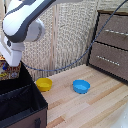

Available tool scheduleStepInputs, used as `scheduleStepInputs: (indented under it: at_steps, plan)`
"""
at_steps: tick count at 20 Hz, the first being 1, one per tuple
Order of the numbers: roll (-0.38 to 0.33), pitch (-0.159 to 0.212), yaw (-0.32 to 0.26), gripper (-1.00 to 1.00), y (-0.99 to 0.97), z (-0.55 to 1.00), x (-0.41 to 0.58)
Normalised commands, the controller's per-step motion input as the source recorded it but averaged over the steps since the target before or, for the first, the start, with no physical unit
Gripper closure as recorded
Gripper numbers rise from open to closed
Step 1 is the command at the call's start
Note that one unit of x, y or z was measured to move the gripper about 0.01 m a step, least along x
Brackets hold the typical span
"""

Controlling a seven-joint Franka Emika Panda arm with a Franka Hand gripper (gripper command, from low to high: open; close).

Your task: Kindly direct your grabber toward the cereal bar. Delicately grip the cereal bar using your grabber. Transport the clutched cereal bar to the rear part of the organizer. Set the cereal bar down and place it in the rear section of the organizer.

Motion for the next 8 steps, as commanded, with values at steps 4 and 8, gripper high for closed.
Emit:
scheduleStepInputs:
  at_steps: [4, 8]
  plan:
    - [0.000, 0.211, -0.059, -1.00, 0.06, 0.21, 0.214]
    - [0.000, 0.068, -0.047, -1.00, -0.03, 0.23, 0.166]
